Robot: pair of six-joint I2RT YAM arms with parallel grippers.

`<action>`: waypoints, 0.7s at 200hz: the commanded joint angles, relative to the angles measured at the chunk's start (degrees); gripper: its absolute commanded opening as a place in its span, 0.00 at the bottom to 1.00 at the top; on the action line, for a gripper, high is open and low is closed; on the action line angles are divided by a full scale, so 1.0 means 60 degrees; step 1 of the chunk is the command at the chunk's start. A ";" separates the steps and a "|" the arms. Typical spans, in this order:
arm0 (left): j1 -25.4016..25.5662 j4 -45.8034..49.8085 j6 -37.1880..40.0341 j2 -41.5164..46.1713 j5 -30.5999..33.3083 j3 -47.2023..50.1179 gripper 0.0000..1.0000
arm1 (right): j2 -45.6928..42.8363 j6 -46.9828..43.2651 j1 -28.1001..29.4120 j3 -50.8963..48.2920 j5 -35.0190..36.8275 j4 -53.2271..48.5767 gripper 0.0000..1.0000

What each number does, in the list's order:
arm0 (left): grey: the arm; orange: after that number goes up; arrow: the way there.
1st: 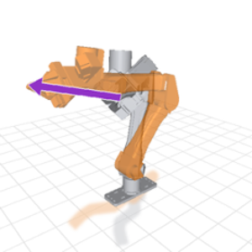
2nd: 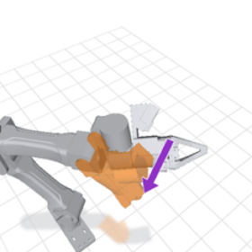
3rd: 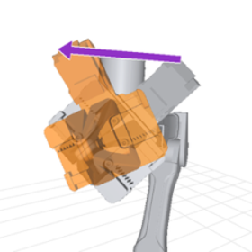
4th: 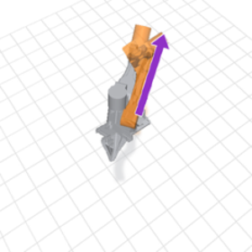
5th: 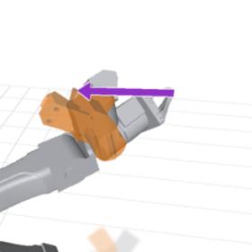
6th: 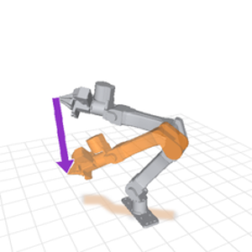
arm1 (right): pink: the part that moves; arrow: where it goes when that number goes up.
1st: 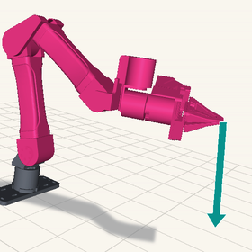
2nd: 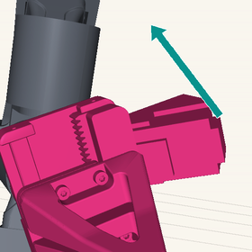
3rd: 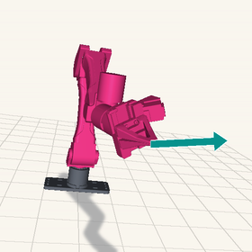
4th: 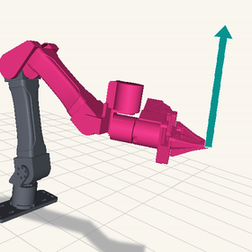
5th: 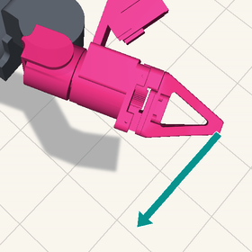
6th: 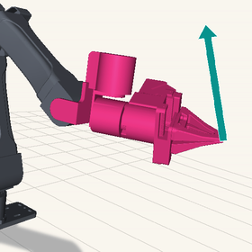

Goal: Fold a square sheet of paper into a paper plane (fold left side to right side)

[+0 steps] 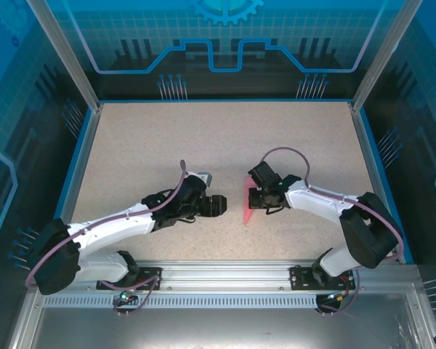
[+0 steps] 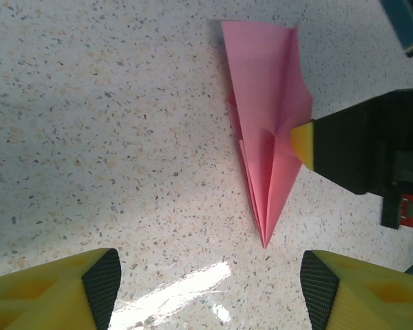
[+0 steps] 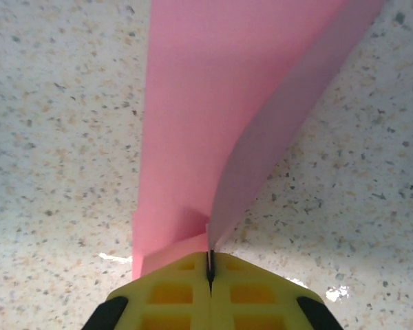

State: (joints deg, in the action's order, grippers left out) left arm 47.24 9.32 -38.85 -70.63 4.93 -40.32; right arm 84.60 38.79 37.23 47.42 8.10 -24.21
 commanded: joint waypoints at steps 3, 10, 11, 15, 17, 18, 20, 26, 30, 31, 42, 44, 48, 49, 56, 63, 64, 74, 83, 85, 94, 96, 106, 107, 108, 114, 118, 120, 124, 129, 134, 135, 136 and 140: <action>-0.0040 0.0346 -0.0055 0.0550 0.0582 0.0191 0.73 | -0.0910 -0.0369 0.0351 0.0442 -0.0088 -0.0417 0.00; -0.0051 0.0451 -0.0098 0.0727 0.0773 0.0222 0.73 | -0.1132 -0.0494 0.0422 0.0438 -0.0266 -0.0410 0.00; -0.0044 0.0467 -0.0107 0.0742 0.0811 0.0226 0.73 | -0.1170 -0.0513 0.0433 0.0435 -0.0303 -0.0407 0.00; -0.0050 0.0539 -0.0150 0.0864 0.0935 0.0256 0.73 | -0.1274 -0.0588 0.0448 0.0437 -0.0450 -0.0361 0.00; -0.0051 0.0577 -0.0176 0.0941 0.0991 0.0280 0.74 | -0.1346 -0.0612 0.0457 0.0441 -0.0532 -0.0342 0.00; -0.0044 0.0596 -0.0183 0.0958 0.1008 0.0284 0.74 | -0.1380 -0.0623 0.0465 0.0436 -0.0567 -0.0329 0.00; -0.0050 0.0632 -0.0199 0.1048 0.1108 0.0298 0.74 | -0.1446 -0.0650 0.0465 0.0444 -0.0638 -0.0305 0.00; -0.0039 0.0754 -0.0253 0.1279 0.1336 0.0375 0.74 | -0.1643 -0.0684 0.0462 0.0435 -0.0908 -0.0183 0.00; -0.0048 0.0854 -0.0297 0.1421 0.1490 0.0408 0.74 | -0.1792 -0.0724 0.0466 0.0432 -0.1102 -0.0034 0.00; -0.0050 0.0881 -0.0310 0.1470 0.1521 0.0422 0.74 | -0.1830 -0.0730 0.0470 0.0432 -0.1145 0.0008 0.00; -0.0047 0.1158 -0.0440 0.2003 0.1982 0.0560 0.76 | -0.2211 -0.0744 0.0460 0.0252 -0.1565 0.0464 0.00; -0.0040 0.1204 -0.0461 0.2101 0.2055 0.0591 0.76 | -0.2262 -0.0731 0.0459 0.0211 -0.1638 0.0527 0.00; -0.0051 0.1284 -0.0509 0.2317 0.2189 0.0658 0.77 | -0.2387 -0.0689 0.0443 0.0070 -0.1792 0.0768 0.00; -0.0044 0.1301 -0.0518 0.2372 0.2207 0.0671 0.77 | -0.2413 -0.0676 0.0437 0.0039 -0.1827 0.0827 0.00; -0.0056 0.1431 -0.0579 0.2751 0.2465 0.0792 0.78 | -0.2542 -0.0587 0.0366 -0.0252 -0.2128 0.1249 0.00; -0.0063 0.1525 -0.0634 0.3109 0.2659 0.0925 0.80 | -0.2563 -0.0427 0.0227 -0.0594 -0.2457 0.1699 0.00; -0.0064 0.1538 -0.0639 0.3163 0.2684 0.0951 0.80 | -0.2560 -0.0406 0.0204 -0.0645 -0.2511 0.1768 0.00; -0.0064 0.1683 -0.0721 0.3651 0.2915 0.1151 0.82 | -0.2366 -0.0123 -0.0102 -0.1185 -0.3219 0.2512 0.00; -0.0066 0.1803 -0.0795 0.4055 0.3090 0.1303 0.83 | -0.2008 0.0186 -0.0382 -0.1718 -0.3943 0.3522 0.00; -0.0074 0.1820 -0.0803 0.4141 0.3123 0.1340 0.84 | -0.1918 0.0245 -0.0436 -0.1808 -0.4093 0.3734 0.00; -0.0077 0.1883 -0.0858 0.4497 0.3225 0.1491 0.85 | -0.1429 0.0448 -0.0648 -0.2202 -0.4579 0.4564 0.00; -0.0080 0.1895 -0.0870 0.4570 0.3248 0.1527 0.85 | -0.1326 0.0460 -0.0682 -0.2263 -0.4662 0.4720 0.00; -0.0095 0.1982 -0.0936 0.4872 0.3322 0.1649 0.85 | -0.0768 0.0466 -0.0837 -0.2461 -0.4995 0.5310 0.00; -0.0096 0.1994 -0.0936 0.4902 0.3323 0.1657 0.86 | -0.0725 0.0458 -0.0848 -0.2479 -0.5011 0.5353 0.00; -0.0096 0.1993 -0.0937 0.4931 0.3324 0.1669 0.86 | -0.0681 0.0454 -0.0861 -0.2496 -0.5026 0.5397 0.00; -0.0100 0.2026 -0.0959 0.5095 0.3335 0.1727 0.86 | -0.0475 0.0415 -0.0936 -0.2586 -0.5073 0.5565 0.00; -0.0109 0.2058 -0.0977 0.5181 0.3336 0.1756 0.85 | -0.0379 0.0383 -0.0981 -0.2648 -0.5060 0.5690 0.00; -0.0110 0.2067 -0.0980 0.5221 0.3338 0.1765 0.86 | -0.0346 0.0360 -0.1007 -0.2671 -0.5035 0.5723 0.00; -0.0108 0.2103 -0.0997 0.5303 0.3346 0.1789 0.86 | -0.0297 0.0335 -0.1048 -0.2727 -0.5006 0.5770 0.00; -0.0111 0.2134 -0.1021 0.5376 0.3360 0.1817 0.86 | -0.0251 0.0289 -0.1108 -0.2780 -0.4974 0.5800 0.00; -0.0124 0.2176 -0.1025 0.5430 0.3379 0.1825 0.86 | -0.0243 0.0221 -0.1176 -0.2825 -0.4957 0.5761 0.00; -0.0125 0.2179 -0.1025 0.5437 0.3381 0.1826 0.86 | -0.0242 0.0204 -0.1193 -0.2830 -0.4940 0.5748 0.00; -0.0125 0.2180 -0.1032 0.5455 0.3382 0.1826 0.86 | -0.0242 0.0180 -0.1209 -0.2832 -0.4939 0.5748 0.00; -0.0124 0.2206 -0.1039 0.5485 0.3394 0.1834 0.86 | -0.0231 0.0103 -0.1274 -0.2847 -0.4906 0.5668 0.00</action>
State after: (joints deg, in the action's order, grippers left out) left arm 46.96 20.16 -43.68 -39.44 22.68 -30.44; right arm 83.29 39.92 31.48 30.79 -17.45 2.79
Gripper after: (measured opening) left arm 0.858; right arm 0.042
